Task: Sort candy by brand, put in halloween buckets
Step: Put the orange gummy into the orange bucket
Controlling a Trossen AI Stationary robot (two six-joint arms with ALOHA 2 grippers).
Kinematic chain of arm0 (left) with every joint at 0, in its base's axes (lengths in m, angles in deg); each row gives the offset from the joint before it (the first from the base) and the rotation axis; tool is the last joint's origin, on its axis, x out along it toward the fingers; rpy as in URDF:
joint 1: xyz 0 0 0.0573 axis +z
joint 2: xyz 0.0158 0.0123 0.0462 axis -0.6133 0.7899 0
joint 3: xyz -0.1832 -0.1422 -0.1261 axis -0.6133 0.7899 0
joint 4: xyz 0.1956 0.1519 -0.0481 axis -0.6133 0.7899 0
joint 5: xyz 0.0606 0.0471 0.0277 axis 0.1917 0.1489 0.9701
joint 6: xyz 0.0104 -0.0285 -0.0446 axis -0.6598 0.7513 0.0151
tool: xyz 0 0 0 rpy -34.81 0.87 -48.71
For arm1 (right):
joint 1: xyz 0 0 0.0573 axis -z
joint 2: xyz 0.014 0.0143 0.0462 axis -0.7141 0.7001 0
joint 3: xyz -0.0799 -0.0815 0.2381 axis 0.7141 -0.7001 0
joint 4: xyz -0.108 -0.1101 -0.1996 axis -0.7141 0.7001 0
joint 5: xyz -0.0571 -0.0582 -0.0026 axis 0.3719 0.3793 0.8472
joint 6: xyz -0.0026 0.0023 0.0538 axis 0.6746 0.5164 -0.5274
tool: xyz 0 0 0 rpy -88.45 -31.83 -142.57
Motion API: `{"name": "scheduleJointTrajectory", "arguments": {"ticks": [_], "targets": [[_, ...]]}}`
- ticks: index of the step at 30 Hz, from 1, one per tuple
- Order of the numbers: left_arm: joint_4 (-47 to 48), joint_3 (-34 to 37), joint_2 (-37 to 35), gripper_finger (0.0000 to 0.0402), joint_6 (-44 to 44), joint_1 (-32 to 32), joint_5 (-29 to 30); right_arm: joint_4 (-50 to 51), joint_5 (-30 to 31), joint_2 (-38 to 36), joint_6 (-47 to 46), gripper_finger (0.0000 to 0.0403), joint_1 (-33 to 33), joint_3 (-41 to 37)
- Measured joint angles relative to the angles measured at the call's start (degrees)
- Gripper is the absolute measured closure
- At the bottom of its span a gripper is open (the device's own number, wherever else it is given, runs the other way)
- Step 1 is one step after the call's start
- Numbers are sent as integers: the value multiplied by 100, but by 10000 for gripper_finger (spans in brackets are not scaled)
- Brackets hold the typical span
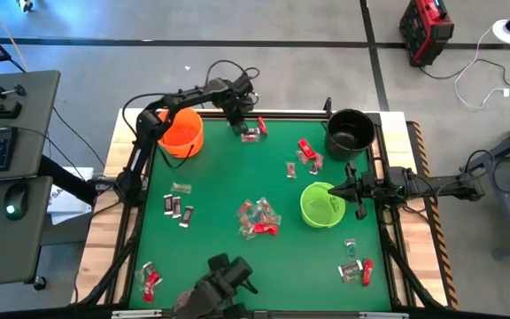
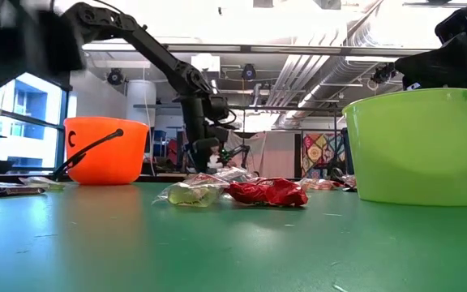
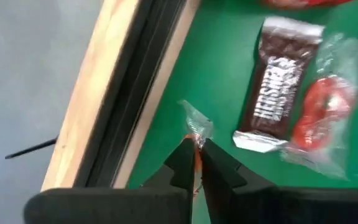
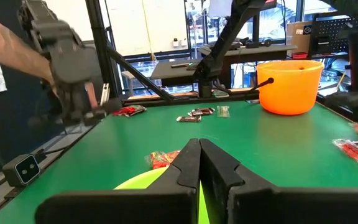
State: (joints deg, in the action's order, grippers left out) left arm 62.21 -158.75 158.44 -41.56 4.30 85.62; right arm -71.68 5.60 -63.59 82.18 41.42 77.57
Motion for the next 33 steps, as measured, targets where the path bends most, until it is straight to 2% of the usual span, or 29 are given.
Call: {"name": "scheduleJointTrajectory", "arguments": {"ticks": [4, 8, 12, 15, 22, 25, 29, 33], "targets": [[55, -150, -515, 399, 124, 24, -130, 2, 0, 0, 0, 402, 0, 1], [286, -50, -1221, 401, 477, 19, -535, 0, 0, -2, 0, 402, -2, 2], [570, 511, -2241, 401, 794, -142, -847, 1, 0, 0, -1, 402, -2, 0], [597, 1360, -3176, 401, 998, -355, -835, 1, 0, 0, -2, 402, -2, 2], [279, 3665, -5371, 401, 2376, -494, 84, 2, 0, 0, -2, 402, -1, 1], [267, 4365, -6108, 401, 2895, -498, 595, 2, 0, 0, -2, 402, -2, 0], [115, 4816, -6622, 401, 3277, -424, 1511, 0, 0, 0, 0, 402, -2, 2], [167, 4883, -6600, 401, 3421, -205, 1621, 2, 0, 0, -2, 402, -2, 2]]}}
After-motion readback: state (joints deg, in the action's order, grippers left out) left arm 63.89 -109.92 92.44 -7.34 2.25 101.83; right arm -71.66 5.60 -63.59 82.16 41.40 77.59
